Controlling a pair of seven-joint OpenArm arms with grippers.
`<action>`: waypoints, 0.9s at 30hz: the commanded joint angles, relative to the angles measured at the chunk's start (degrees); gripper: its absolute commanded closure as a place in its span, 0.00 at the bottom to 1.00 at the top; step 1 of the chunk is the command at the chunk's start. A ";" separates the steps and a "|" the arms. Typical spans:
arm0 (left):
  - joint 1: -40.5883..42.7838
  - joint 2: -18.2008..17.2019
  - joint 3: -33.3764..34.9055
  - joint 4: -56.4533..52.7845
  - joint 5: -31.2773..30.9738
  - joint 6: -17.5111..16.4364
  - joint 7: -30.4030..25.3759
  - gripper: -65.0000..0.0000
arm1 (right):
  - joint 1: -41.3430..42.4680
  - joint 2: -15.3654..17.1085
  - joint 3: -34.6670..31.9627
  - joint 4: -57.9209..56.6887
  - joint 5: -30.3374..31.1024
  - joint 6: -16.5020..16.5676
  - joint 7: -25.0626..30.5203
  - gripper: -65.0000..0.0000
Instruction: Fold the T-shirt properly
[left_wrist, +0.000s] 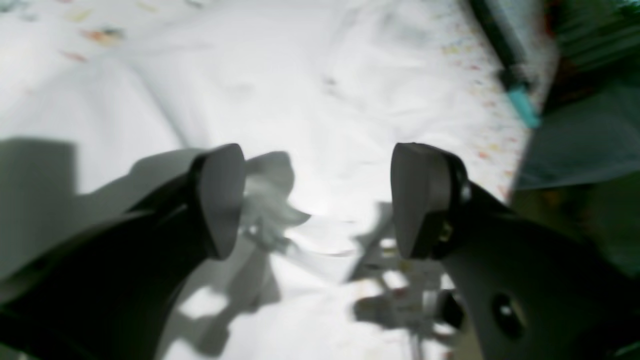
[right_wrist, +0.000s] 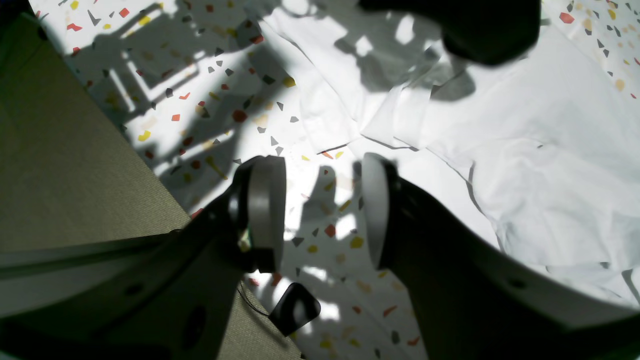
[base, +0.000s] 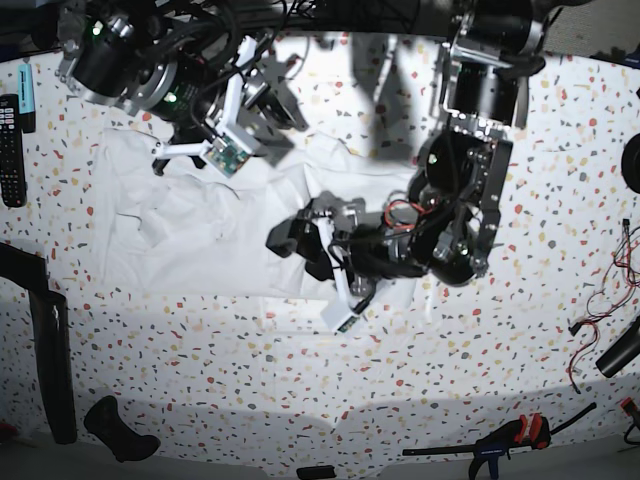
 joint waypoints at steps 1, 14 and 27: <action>-1.84 0.15 -0.07 1.03 1.62 -0.44 -1.03 0.33 | 0.17 0.15 0.96 0.92 0.55 -0.26 2.95 0.61; -1.33 -0.92 0.00 1.01 6.51 -0.22 -2.16 0.33 | 7.78 0.44 37.05 -9.60 5.25 -10.73 0.74 0.61; -1.01 -0.92 0.00 1.01 5.07 -0.22 -2.10 0.33 | 15.98 5.81 36.98 -36.33 6.08 -7.37 5.97 0.33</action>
